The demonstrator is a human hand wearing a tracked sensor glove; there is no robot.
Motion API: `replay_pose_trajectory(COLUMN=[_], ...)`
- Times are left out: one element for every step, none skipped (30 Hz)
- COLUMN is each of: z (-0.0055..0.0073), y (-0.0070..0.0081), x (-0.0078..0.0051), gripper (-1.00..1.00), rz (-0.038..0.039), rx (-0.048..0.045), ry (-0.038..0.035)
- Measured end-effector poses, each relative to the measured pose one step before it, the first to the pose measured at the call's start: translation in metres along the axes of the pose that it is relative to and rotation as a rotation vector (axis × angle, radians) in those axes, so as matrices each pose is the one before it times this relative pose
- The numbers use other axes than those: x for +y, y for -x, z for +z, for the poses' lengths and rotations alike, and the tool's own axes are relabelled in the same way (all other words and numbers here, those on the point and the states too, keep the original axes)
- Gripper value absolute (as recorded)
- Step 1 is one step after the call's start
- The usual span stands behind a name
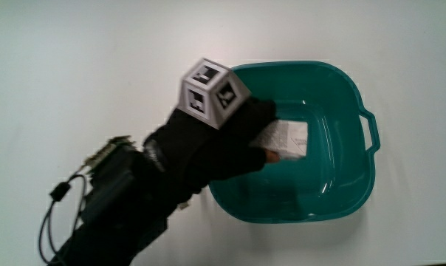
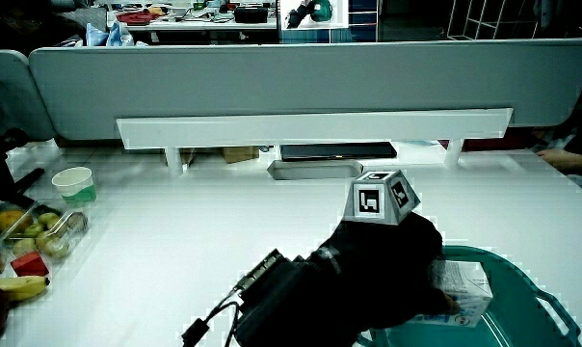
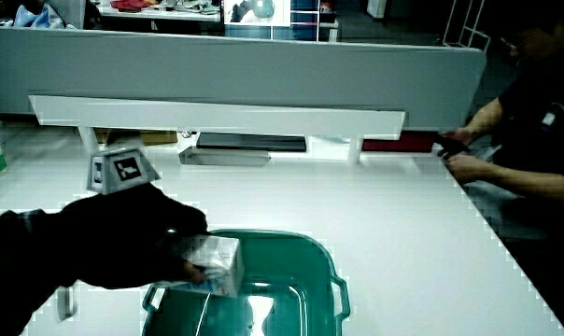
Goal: Place milk into plate
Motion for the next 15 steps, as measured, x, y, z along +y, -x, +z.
replay_pose_trajectory(z=[0.00042,-0.0051,-0.0002,-0.00105,-0.0011,-0.00461,0.00171,-0.00408,-0.00557,-0.00367,-0.00235,0.00072,-0.00318,-0.00289,-0.00263], y=[-0.00384,-0.00003,-0.00281,-0.00198,-0.00149,0.00092,-0.0031,0.00082,0.00138,0.0,-0.00069,-0.00239,0.00086,0.00121,0.00086], x=[-0.00107,0.0029,0.0,0.00009,0.00013,0.00366,-0.00185,0.00238,0.00412,0.00258,0.00154,-0.00092,0.00174,0.00172,0.00131], gripper=[0.0,0.0,0.0,0.0,0.0,0.0,0.0,0.0,0.0,0.0,0.0,0.0,0.0,0.0,0.0], rz=[0.02844,-0.00297,0.02118,0.00621,0.00847,-0.00966,0.01076,-0.00021,-0.01592,0.00238,0.00584,0.00949,-0.00078,0.00185,0.0067], rx=[-0.02194,-0.01417,0.00553,-0.01448,-0.00563,0.00767,0.00553,-0.00959,0.00637,0.00524,-0.00702,0.01284,0.00321,-0.00287,0.00345], ry=[0.02695,0.01327,0.01851,0.01513,0.00513,0.0059,-0.00259,0.00408,0.00001,0.00719,0.01903,0.01075,-0.00275,0.01153,0.00803])
